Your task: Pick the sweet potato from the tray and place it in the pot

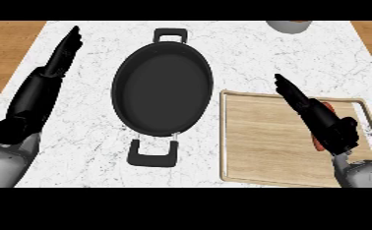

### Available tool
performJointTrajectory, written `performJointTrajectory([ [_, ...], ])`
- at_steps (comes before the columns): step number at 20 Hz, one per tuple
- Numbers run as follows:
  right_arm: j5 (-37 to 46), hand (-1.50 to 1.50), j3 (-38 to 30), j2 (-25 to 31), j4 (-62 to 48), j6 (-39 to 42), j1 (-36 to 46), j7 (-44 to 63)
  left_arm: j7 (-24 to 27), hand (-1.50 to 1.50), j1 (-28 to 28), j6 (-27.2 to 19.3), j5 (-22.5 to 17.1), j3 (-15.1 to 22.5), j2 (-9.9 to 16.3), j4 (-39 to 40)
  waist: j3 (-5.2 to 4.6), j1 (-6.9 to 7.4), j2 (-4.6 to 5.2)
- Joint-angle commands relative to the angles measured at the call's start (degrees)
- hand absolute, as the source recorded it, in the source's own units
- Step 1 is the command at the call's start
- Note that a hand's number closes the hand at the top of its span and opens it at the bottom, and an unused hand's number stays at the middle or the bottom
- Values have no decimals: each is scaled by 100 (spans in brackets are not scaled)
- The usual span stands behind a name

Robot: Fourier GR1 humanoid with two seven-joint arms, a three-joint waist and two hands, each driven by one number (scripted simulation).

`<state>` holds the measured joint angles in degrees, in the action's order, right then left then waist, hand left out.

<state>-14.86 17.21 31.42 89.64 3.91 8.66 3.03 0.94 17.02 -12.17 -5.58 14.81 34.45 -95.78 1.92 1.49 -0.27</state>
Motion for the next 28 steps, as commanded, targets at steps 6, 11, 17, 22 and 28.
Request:
performJointTrajectory([
  [6,-1268,150,-2305,-790,-437,-1977,-45,59,-990,0,-1255,-625,-37,-639,212,1266,-182,-218,64],
  [11,409,-150,-2818,-554,-1005,-4455,-425,64,-1548,0,-1517,-664,-400,-632,-68,1366,-207,-281,43],
  [17,2018,-150,-1609,-668,432,-5898,-880,1356,-1837,0,-1486,-567,-345,-605,-140,1441,-215,-199,-2],
  [22,2259,-150,-1416,803,768,-4605,-1288,3474,-2030,0,-1267,-440,-389,-801,53,1511,-235,-202,5],
  [28,1572,-150,-1600,1995,1871,-3019,-1394,5262,-1981,0,-1431,-523,-295,-699,-159,1412,-217,-205,-5],
])
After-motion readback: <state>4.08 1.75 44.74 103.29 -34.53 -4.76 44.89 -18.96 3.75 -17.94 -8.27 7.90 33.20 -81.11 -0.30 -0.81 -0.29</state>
